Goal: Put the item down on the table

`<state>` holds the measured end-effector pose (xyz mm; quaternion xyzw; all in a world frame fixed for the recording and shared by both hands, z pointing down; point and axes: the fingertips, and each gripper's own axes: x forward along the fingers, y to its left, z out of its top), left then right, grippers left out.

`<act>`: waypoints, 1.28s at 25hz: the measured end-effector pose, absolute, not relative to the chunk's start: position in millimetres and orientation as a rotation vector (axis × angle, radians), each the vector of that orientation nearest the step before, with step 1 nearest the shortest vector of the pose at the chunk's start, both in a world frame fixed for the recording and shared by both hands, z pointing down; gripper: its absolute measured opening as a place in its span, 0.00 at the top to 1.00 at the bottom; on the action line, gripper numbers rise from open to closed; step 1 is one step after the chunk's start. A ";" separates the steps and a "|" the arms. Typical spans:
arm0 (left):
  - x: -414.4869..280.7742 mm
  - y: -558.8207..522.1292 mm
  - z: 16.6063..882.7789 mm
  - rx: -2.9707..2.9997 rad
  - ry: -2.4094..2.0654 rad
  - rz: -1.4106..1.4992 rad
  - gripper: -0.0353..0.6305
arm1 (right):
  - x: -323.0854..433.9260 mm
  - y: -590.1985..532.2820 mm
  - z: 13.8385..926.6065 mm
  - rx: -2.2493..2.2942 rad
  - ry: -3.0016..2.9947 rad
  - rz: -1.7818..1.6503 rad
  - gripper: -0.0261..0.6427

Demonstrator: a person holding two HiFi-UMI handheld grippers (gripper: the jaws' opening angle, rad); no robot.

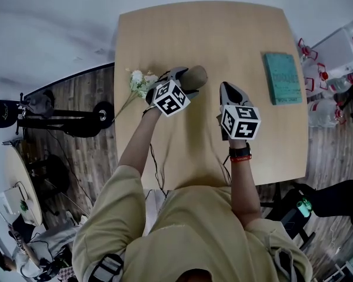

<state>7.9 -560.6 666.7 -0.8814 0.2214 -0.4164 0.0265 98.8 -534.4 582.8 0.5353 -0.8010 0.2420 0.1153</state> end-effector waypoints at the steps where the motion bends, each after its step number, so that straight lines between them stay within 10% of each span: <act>1: 9.3 -561.6 670.7 -2.720 0.664 -1.299 0.39 | 100.8 -536.4 584.2 1.576 -2.344 0.716 0.96; 32: 38.2 -551.5 780.0 -2.482 0.044 -1.641 0.39 | 124.4 -554.7 626.4 1.617 -2.272 0.815 0.96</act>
